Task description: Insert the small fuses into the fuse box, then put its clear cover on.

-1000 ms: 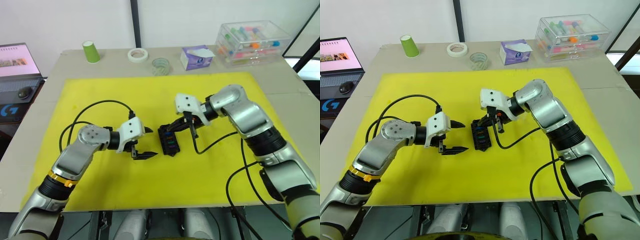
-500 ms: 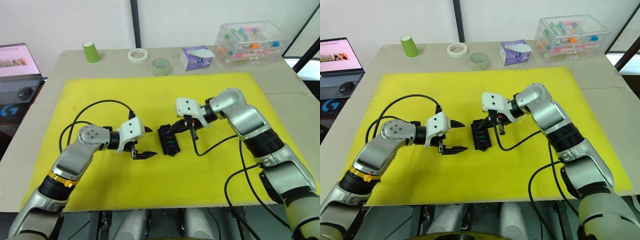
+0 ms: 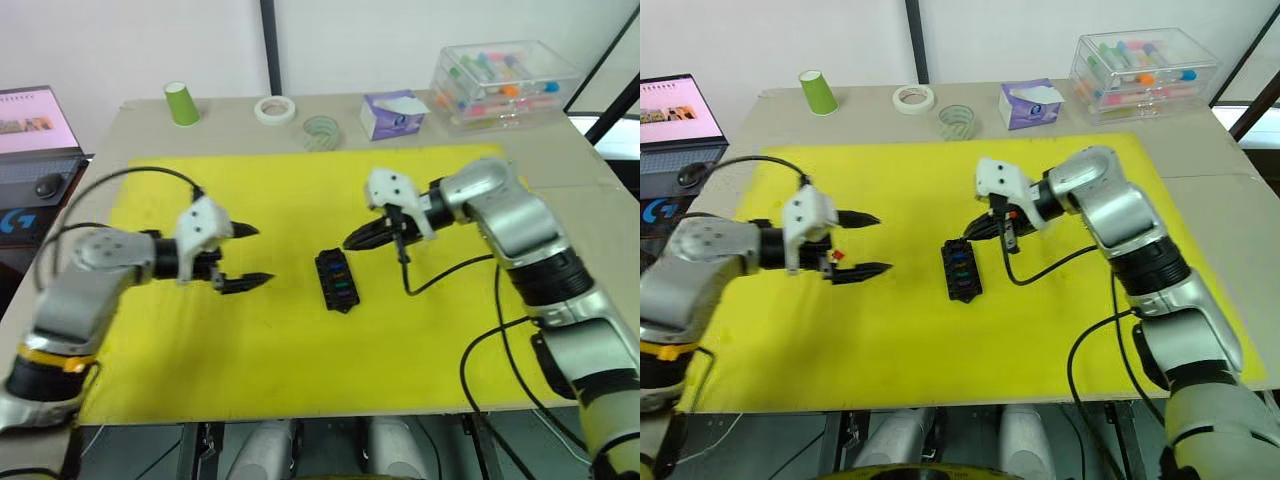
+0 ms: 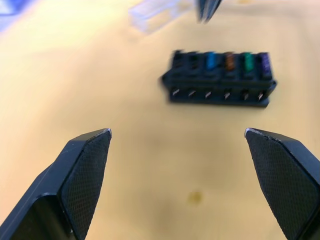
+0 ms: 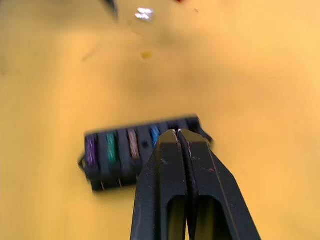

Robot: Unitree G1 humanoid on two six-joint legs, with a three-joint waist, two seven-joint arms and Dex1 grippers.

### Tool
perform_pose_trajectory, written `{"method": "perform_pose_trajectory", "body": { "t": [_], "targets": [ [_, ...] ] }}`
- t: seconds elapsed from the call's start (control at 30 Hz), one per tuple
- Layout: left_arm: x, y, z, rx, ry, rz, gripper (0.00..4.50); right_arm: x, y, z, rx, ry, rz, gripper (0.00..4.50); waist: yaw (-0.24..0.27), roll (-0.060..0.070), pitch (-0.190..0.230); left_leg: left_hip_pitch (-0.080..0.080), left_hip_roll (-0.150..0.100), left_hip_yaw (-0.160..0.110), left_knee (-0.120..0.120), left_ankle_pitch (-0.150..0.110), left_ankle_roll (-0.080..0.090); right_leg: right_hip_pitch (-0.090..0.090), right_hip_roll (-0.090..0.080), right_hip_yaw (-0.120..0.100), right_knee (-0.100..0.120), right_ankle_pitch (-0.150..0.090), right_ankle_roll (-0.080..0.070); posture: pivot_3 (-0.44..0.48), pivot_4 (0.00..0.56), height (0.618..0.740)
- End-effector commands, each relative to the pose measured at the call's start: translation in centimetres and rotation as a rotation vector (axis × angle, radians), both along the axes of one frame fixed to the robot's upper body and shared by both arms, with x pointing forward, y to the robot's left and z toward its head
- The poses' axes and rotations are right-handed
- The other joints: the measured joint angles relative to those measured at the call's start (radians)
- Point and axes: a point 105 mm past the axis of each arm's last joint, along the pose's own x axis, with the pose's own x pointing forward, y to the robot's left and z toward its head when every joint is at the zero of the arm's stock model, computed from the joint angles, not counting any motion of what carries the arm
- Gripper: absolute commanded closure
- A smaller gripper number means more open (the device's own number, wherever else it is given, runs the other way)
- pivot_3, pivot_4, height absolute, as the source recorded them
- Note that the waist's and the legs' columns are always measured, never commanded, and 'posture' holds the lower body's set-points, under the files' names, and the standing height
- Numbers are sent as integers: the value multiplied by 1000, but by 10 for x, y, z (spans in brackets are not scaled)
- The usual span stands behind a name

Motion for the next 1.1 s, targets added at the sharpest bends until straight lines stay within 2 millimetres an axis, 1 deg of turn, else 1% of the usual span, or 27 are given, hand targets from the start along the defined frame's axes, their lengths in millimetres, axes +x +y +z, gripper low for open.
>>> {"method": "perform_pose_trajectory", "body": {
  "t": [0.03, 0.13, 0.2, 0.27, 0.3, 0.4, 0.43, 0.53, 0.6, 0.7, 0.83, 0.93, 1.1],
  "targets": [
    [-13, 36, 15, 41, -20, 97, 0, 0, -27, 19, -7, -67, -44, 3893, 0, 0, 0, 0, 0, 0, 0, 0, 0, 0, 0, 0, 0, 0, 0, 0, 150, 740],
    [-26, 74, 15, 58, 13, 221, 0, 5, -57, 21, -42, -87, -137, 2955, 1, 0, 0, 0, 0, 0, -1, 0, 0, 0, 0, 0, -1, 0, 0, 0, 150, 740],
    [-35, 98, 13, 87, 33, 301, 0, 9, -76, 21, -64, -99, -202, 2271, 2, 1, 0, 0, 1, 0, -1, 0, 0, 0, 0, 0, -1, 0, 0, 0, 150, 740],
    [-45, 122, 10, 117, 54, 374, 0, 12, -95, 22, -74, -102, -272, 1682, 1, 1, 1, 0, 1, 1, -2, 0, 0, 0, 0, 0, -1, 0, 0, 0, 150, 740],
    [-50, 132, 9, 121, 62, 408, 0, 14, -106, 21, -83, -105, -309, 1288, 2, 2, 1, 0, 1, 1, -2, 0, 0, 0, 0, 0, -2, 0, 0, 0, 150, 740],
    [-61, 154, 7, 115, 82, 480, 0, 16, -134, 15, -114, -100, -395, 188, 4, 2, 1, 0, 1, 1, -2, 0, 0, 1, 0, 0, -2, 0, 0, 0, 150, 740],
    [-64, 160, 6, 123, 88, 499, 0, 16, -142, 14, -123, -96, -423, 52, 4, 2, 1, 0, 1, 2, -2, 0, 0, 1, 0, 0, -2, 0, 0, 0, 150, 740],
    [-70, 174, 4, 130, 94, 537, 0, 14, -163, 8, -147, -83, -495, 52, 3, 2, 1, 0, 1, 2, -2, 0, 1, 1, 0, 0, -2, 0, 0, 0, 150, 740],
    [-72, 178, 3, 129, 97, 544, 0, 12, -172, 5, -164, -78, -519, 52, 3, 3, 2, 0, 1, 2, -2, -1, 1, 1, 0, 0, -2, 0, 0, 0, 150, 740],
    [-72, 179, 1, 130, 100, 542, 0, 12, -174, 4, -162, -77, -529, 52, 1, 3, 2, 0, 2, 3, -2, -1, 1, 1, 0, 1, -2, 0, 0, 0, 150, 740],
    [-69, 176, -2, 128, 103, 524, 0, 12, -168, 6, -149, -87, -518, 52, 0, 3, 2, 0, 2, 3, -3, -1, 1, 0, 0, 1, -2, 0, 0, 0, 150, 740],
    [-57, 165, -1, 123, 90, 472, 0, 14, -151, 8, -140, -105, -464, 52, 3, 3, 2, 0, 2, 4, -3, -1, 1, 0, 0, 1, -2, 0, 0, 0, 150, 740],
    [-39, 138, -3, 80, 124, 354, 0, 15, -102, 31, -37, -146, -336, 52, 0, 4, 2, 0, 2, 4, -3, -1, 1, 0, 0, 1, -2, 0, 0, 0, 150, 740]
  ]
}}
